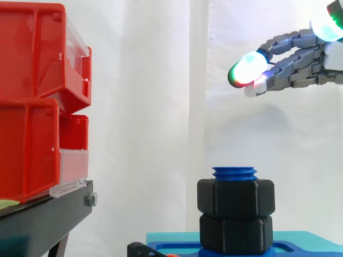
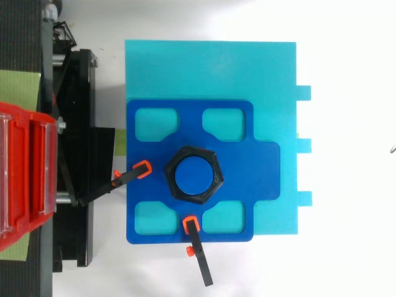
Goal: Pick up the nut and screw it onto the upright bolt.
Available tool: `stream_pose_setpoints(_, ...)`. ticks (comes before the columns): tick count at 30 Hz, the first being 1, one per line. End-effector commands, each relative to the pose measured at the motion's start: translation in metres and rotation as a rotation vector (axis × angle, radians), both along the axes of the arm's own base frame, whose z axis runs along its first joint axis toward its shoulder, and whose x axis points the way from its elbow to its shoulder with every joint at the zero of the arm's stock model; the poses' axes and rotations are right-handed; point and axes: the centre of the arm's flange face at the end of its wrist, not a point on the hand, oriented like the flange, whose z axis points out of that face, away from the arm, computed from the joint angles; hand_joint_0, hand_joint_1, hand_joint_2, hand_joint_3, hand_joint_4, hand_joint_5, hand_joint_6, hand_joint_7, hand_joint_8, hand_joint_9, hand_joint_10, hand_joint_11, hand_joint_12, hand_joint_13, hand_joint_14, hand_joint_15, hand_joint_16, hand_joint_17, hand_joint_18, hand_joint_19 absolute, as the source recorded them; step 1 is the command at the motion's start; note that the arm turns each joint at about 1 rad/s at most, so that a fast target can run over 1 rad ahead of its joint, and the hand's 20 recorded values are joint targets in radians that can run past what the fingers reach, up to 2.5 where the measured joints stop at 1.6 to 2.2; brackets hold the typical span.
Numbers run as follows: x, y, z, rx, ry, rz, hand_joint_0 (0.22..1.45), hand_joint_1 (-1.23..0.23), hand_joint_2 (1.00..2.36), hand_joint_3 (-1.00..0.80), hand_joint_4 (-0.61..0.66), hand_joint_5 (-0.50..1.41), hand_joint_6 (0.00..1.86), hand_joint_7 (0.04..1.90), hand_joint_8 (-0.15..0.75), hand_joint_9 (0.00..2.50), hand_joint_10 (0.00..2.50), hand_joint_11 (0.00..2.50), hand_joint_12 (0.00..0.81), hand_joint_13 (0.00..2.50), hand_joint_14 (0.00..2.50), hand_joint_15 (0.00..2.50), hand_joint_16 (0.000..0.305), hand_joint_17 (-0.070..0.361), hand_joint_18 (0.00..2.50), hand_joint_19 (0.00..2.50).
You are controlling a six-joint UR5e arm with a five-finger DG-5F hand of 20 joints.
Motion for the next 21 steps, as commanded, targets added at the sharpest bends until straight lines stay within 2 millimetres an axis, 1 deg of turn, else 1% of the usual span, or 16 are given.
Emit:
stream_pose_setpoints(1, -0.0001, -0.0003, -0.0001, 0.000, 0.000, -0.001, 0.50, -0.41, 1.00, -0.50, 0.14, -0.25, 0.50, 0.71, 0.182, 0.00, 0.00, 0.00, 0.331, 0.00, 0.00, 0.00, 0.046, 0.103, 0.00, 0.00)
stream_pose_setpoints(3, -0.0001, -0.0003, -0.0001, 0.001, 0.000, 0.000, 0.50, -0.42, 1.00, -0.50, 0.14, -0.25, 0.50, 0.76, 0.179, 0.00, 0.00, 0.00, 0.329, 0.00, 0.00, 0.00, 0.045, 0.102, 0.00, 0.00)
stream_pose_setpoints(7, -0.0001, -0.0003, -0.0001, 0.000, 0.000, -0.001, 0.50, -0.43, 1.00, -0.50, 0.14, -0.25, 0.50, 0.70, 0.175, 0.00, 0.00, 0.00, 0.330, 0.00, 0.00, 0.00, 0.046, 0.104, 0.00, 0.00)
stream_pose_setpoints(9, 0.0002, 0.0006, -0.0001, 0.001, 0.000, 0.001, 0.50, -0.43, 1.00, -0.50, 0.14, -0.25, 0.50, 0.75, 0.178, 0.00, 0.00, 0.00, 0.328, 0.00, 0.00, 0.00, 0.046, 0.103, 0.00, 0.00)
stream_pose_setpoints(12, 0.0002, 0.0006, -0.0001, 0.000, 0.000, 0.001, 0.50, -0.43, 1.00, -0.50, 0.15, -0.25, 0.50, 0.71, 0.182, 0.00, 0.00, 0.00, 0.329, 0.00, 0.00, 0.00, 0.046, 0.104, 0.00, 0.00)
stream_pose_setpoints(16, 0.0002, 0.0006, -0.0001, 0.000, 0.000, 0.001, 0.51, -0.43, 1.00, -0.50, 0.15, -0.26, 0.50, 0.75, 0.183, 0.00, 0.00, 0.00, 0.330, 0.00, 0.00, 0.00, 0.046, 0.102, 0.00, 0.00)
stream_pose_setpoints(18, -0.0001, -0.0003, -0.0001, 0.000, 0.000, -0.001, 0.51, -0.42, 1.00, -0.50, 0.15, -0.25, 0.50, 0.69, 0.180, 0.00, 0.00, 0.00, 0.334, 0.00, 0.00, 0.00, 0.047, 0.105, 0.00, 0.00)
stream_pose_setpoints(21, -0.0001, -0.0003, -0.0001, 0.000, 0.000, -0.001, 0.51, -0.43, 1.00, -0.50, 0.15, -0.25, 0.50, 0.72, 0.176, 0.00, 0.00, 0.00, 0.330, 0.00, 0.00, 0.00, 0.046, 0.103, 0.00, 0.00)
